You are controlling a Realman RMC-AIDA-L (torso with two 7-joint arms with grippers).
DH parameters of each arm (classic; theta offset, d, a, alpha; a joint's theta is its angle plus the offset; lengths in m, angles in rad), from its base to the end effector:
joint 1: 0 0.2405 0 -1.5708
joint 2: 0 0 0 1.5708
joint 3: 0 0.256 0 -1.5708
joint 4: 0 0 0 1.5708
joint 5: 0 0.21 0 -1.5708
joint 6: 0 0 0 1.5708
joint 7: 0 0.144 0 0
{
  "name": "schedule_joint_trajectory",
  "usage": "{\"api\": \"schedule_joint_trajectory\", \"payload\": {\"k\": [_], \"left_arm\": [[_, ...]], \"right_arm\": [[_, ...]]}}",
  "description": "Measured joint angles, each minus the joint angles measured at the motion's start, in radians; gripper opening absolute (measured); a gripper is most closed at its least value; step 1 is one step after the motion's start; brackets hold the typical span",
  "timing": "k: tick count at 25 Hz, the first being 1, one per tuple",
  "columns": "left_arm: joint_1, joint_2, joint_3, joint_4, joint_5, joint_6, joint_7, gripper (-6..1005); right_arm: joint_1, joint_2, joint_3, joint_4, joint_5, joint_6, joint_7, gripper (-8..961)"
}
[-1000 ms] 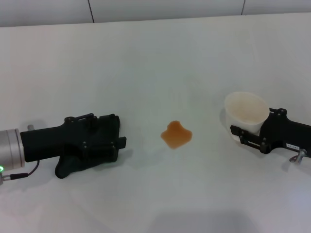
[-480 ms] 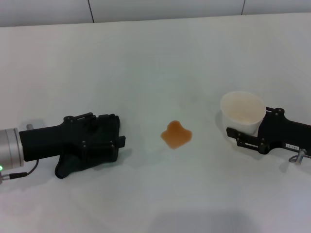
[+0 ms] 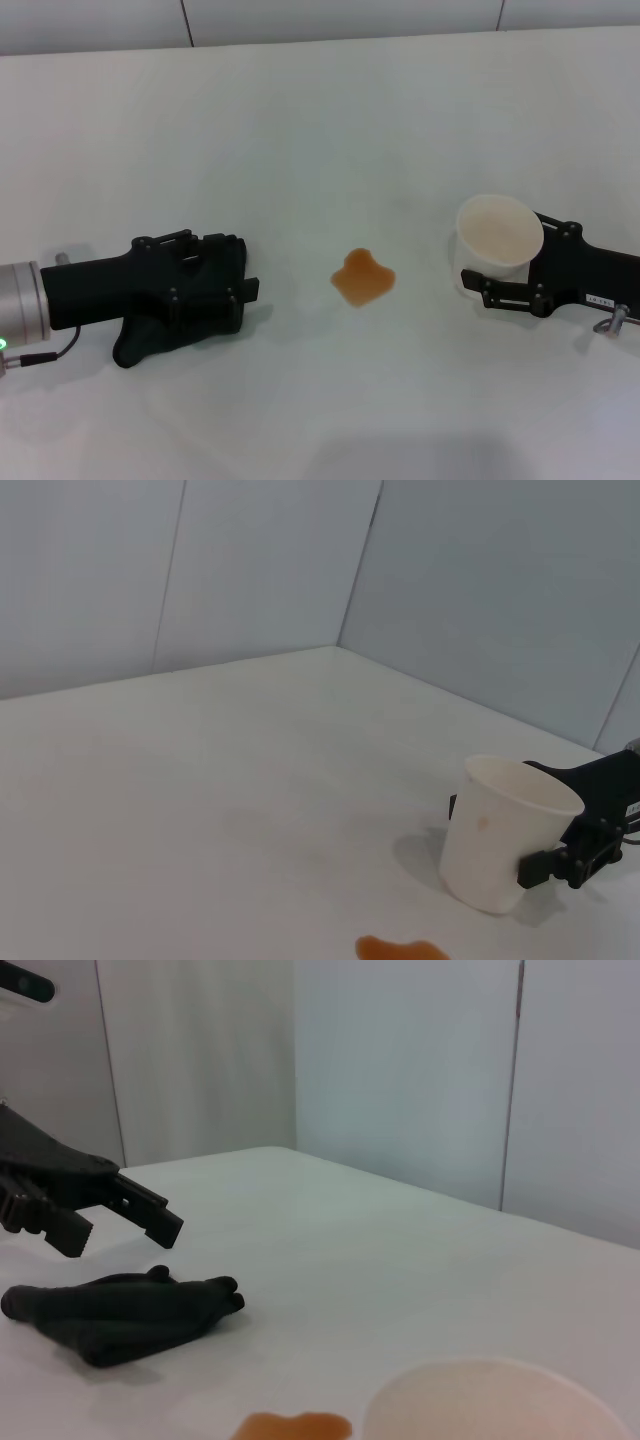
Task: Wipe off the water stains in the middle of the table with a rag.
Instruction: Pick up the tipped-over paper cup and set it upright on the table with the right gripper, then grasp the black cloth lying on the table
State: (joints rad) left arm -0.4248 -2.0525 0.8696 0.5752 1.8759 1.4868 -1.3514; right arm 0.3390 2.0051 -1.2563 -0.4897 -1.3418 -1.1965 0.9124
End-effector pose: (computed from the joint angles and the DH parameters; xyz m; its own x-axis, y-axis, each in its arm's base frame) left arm -0.2920 0.3000 -0.0196 0.7643 0.4265 0.4837 0.5336 -0.8394 -0.1029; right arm 0.3133 0.3049 -0.0291 0.8671 -0.1674 -0.4691 -0.3869 -0.8195 -0.4228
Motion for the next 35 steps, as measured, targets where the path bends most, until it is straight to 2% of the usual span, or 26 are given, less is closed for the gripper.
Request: {"api": "schedule_joint_trajectory", "payload": {"k": [3, 9, 15, 27, 30, 35], "left_arm": [[0.000, 0.000, 0.000, 0.000, 0.000, 0.000, 0.000, 841], [0.000, 0.000, 0.000, 0.000, 0.000, 0.000, 0.000, 840], [0.000, 0.000, 0.000, 0.000, 0.000, -0.001, 0.000, 839], [-0.003, 0.002, 0.000, 0.000, 0.000, -0.002, 0.000, 838], [-0.003, 0.002, 0.000, 0.000, 0.000, -0.002, 0.000, 838], [-0.003, 0.003, 0.000, 0.000, 0.000, -0.002, 0.000, 837]], "right_arm": [[0.000, -0.001, 0.000, -0.002, -0.010, 0.000, 0.005, 861], [-0.012, -0.002, 0.007, -0.061, -0.103, 0.001, 0.079, 859], [-0.048, -0.005, 0.007, -0.127, -0.126, -0.002, 0.117, 858], [-0.078, -0.037, 0.012, -0.202, -0.209, -0.011, 0.225, 857], [-0.109, -0.043, 0.041, -0.266, -0.254, -0.049, 0.278, 857], [-0.136, -0.039, 0.179, -0.367, -0.378, -0.156, 0.370, 857]]}}
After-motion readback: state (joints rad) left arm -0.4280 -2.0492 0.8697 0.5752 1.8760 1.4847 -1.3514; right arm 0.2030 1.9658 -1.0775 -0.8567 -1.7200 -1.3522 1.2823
